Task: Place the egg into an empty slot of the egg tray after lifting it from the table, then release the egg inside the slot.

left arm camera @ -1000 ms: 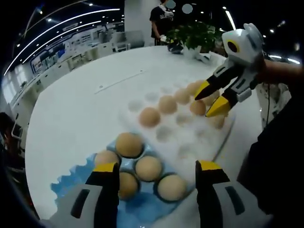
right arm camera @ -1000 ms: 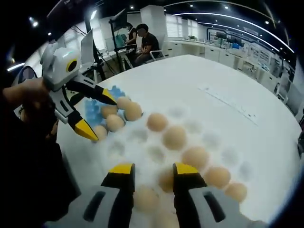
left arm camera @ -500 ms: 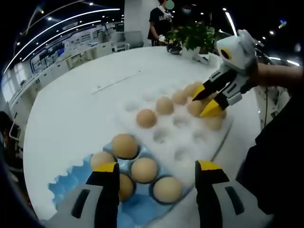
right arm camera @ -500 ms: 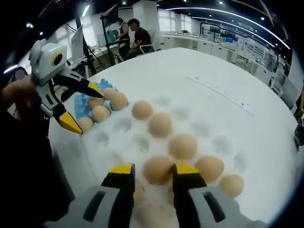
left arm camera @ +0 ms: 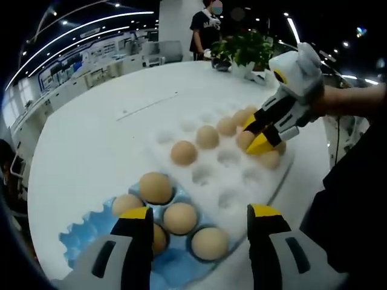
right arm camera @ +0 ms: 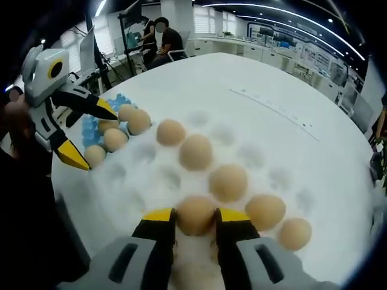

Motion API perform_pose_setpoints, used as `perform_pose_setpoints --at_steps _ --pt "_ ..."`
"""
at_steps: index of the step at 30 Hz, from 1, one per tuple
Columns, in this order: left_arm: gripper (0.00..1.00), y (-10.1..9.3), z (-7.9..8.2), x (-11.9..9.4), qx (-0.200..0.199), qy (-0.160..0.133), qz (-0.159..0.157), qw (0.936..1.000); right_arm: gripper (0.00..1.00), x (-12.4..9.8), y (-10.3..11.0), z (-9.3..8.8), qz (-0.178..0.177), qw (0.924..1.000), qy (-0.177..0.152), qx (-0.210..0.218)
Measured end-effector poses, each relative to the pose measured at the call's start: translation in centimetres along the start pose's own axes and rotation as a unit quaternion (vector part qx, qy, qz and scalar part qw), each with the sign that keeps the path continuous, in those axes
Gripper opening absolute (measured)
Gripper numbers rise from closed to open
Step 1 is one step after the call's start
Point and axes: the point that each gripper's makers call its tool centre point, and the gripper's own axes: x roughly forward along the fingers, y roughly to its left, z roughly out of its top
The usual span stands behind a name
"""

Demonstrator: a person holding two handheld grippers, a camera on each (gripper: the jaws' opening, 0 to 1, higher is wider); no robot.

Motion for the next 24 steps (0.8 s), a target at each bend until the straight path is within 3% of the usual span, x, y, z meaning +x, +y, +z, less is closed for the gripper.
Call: perform_pose_setpoints --at_steps 24 --pt "0.63 0.29 -0.21 -0.90 -0.001 0.002 0.006 1.0000 0.27 0.17 -0.52 -0.11 0.007 0.9995 0.031 0.002"
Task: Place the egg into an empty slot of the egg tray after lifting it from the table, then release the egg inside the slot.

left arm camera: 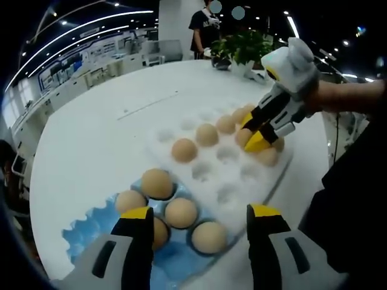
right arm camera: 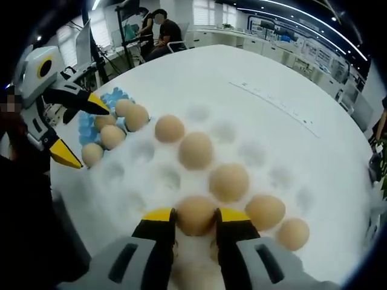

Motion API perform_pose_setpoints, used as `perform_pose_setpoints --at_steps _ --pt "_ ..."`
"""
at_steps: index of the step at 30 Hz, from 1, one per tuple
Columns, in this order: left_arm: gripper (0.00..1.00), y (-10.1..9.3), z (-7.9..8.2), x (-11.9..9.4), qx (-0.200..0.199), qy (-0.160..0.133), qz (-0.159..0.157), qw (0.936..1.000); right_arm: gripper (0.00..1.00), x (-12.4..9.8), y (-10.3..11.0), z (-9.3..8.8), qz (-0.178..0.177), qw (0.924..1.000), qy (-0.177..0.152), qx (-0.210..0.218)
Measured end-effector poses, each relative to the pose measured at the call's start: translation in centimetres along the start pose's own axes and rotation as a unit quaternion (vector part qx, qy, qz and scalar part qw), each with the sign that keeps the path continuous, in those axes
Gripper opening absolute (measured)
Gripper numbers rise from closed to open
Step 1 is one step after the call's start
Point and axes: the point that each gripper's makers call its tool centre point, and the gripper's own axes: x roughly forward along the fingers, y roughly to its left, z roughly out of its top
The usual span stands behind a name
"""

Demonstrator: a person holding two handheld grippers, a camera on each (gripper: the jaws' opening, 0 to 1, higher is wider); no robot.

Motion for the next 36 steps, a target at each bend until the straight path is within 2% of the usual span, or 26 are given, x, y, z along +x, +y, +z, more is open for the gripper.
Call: perform_pose_setpoints --at_steps 8,11,13,20,25,31,36 --pt "0.63 0.4 -0.3 -0.4 -0.006 0.000 0.007 1.0000 0.27 -0.3 0.1 0.1 0.008 0.9997 0.000 0.021" --pt "0.63 0.4 -0.2 -0.4 -0.009 -0.003 0.005 0.9999 0.27 -0.6 0.0 0.2 0.018 0.9985 -0.012 0.051" --pt "0.63 0.3 -0.1 -0.4 -0.007 -0.005 0.003 1.0000 0.27 -0.8 -0.1 0.3 0.024 0.9953 -0.018 0.092" --pt "0.63 -0.6 0.6 0.3 0.001 -0.007 -0.009 0.9999 0.26 -1.6 -0.1 0.6 0.023 0.9943 -0.031 0.100" --pt "0.62 -1.6 0.9 0.8 0.013 -0.008 -0.016 0.9998 0.26 -2.2 0.3 1.7 0.024 0.9931 -0.046 0.105" --pt "0.62 -2.8 1.3 1.4 0.028 -0.016 -0.022 0.9992 0.26 -2.9 1.7 3.5 0.046 0.9887 -0.070 0.124" --pt "0.61 -3.5 1.8 2.1 0.041 -0.023 -0.027 0.9985 0.26 -3.0 3.1 4.2 0.062 0.9867 -0.077 0.129"
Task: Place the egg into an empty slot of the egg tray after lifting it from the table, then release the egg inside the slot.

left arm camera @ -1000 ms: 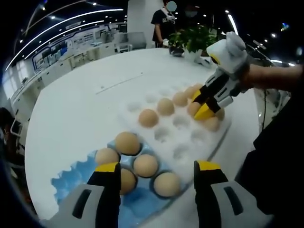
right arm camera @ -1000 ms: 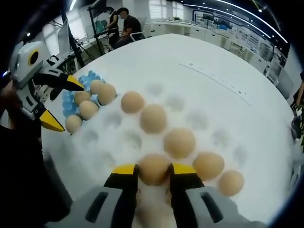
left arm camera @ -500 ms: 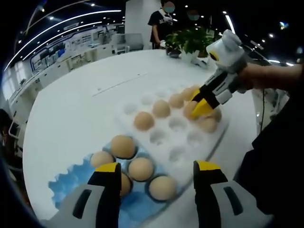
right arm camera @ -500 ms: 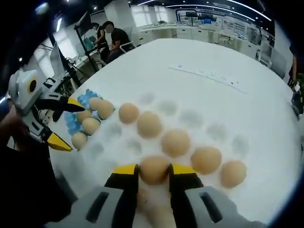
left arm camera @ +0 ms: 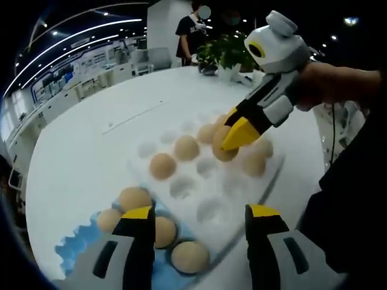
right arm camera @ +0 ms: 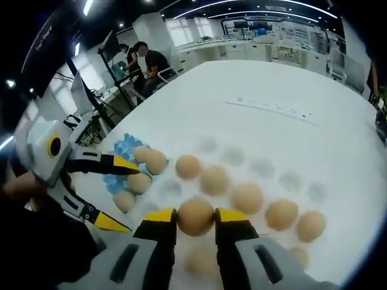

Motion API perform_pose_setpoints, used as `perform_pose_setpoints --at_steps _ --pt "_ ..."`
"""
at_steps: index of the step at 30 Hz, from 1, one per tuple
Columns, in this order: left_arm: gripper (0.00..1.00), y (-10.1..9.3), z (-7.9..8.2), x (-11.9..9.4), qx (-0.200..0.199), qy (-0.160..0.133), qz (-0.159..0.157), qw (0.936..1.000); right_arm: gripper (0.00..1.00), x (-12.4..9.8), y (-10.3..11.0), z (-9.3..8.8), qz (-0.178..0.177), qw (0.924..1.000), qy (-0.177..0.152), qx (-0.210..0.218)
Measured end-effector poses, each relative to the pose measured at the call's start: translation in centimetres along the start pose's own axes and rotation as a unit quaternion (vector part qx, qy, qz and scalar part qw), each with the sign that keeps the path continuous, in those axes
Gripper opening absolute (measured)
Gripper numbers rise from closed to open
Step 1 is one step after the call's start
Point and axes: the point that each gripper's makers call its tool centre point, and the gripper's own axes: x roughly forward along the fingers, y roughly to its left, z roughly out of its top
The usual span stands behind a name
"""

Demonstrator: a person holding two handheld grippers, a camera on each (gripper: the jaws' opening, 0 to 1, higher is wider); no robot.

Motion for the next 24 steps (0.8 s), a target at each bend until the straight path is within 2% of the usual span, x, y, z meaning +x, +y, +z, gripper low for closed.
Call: perform_pose_setpoints --at_steps 10,12,14,24 --pt "0.58 -0.1 0.6 0.8 0.015 -0.013 0.003 0.9998 0.26 0.2 1.5 -0.1 0.021 0.9998 0.001 0.006" --pt "0.57 0.1 0.4 0.9 0.024 -0.005 0.012 0.9996 0.26 0.2 1.8 0.0 0.029 0.9994 -0.004 0.017" --pt "0.57 0.0 0.5 1.1 0.025 -0.009 0.015 0.9995 0.26 0.2 2.1 0.0 0.036 0.9991 -0.005 0.024" --pt "0.53 -1.0 1.0 1.5 0.035 -0.015 0.009 0.9992 0.25 0.4 3.3 0.2 0.070 0.9942 -0.015 0.081"
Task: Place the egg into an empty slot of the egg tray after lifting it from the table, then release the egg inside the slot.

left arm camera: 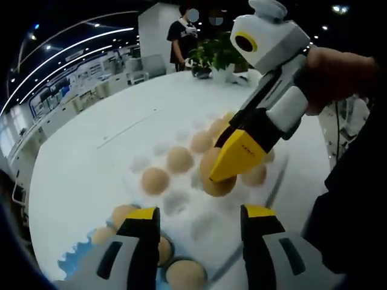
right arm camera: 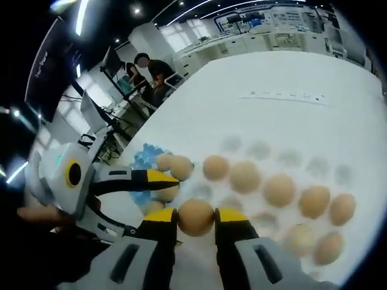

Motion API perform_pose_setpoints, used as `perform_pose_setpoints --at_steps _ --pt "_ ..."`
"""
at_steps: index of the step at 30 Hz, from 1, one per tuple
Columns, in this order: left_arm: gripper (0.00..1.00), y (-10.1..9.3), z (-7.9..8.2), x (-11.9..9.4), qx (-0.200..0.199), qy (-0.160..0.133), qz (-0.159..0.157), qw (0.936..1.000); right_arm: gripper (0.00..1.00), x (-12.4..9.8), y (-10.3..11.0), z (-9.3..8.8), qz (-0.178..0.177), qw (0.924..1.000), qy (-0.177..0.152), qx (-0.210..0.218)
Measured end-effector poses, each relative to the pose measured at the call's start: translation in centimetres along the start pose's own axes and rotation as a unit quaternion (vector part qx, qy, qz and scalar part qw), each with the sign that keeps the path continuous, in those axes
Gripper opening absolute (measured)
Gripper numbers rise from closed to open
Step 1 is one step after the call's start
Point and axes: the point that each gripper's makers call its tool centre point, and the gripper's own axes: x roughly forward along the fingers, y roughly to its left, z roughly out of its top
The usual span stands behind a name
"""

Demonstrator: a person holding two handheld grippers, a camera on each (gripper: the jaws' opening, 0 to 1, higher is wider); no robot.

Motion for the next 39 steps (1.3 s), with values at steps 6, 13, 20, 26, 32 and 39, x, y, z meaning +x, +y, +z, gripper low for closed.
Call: perform_pose_setpoints --at_steps 6,13,20,26,32,39 --pt "0.49 -0.1 0.6 0.1 0.003 -0.010 0.003 0.9999 0.25 0.1 0.2 -0.1 0.004 0.9999 0.000 0.011" --pt "0.39 -0.2 1.7 -0.1 0.027 -0.036 0.005 0.9990 0.25 0.4 0.8 0.0 0.018 0.9995 -0.003 0.026" --pt "0.36 -0.6 1.9 0.1 0.021 -0.034 0.003 0.9992 0.25 0.6 1.6 0.1 0.032 0.9990 -0.003 0.031" --pt "0.30 -1.3 1.4 0.3 -0.005 -0.024 -0.010 0.9996 0.25 0.8 2.2 -0.3 0.039 0.9988 0.001 0.030" --pt "0.28 -1.5 1.3 0.3 0.004 -0.023 -0.014 0.9996 0.25 1.0 2.1 -1.0 0.040 0.9986 0.013 0.033" --pt "0.28 -1.3 1.1 0.3 0.017 -0.019 -0.014 0.9996 0.25 1.4 2.1 -1.0 0.046 0.9979 0.018 0.041"
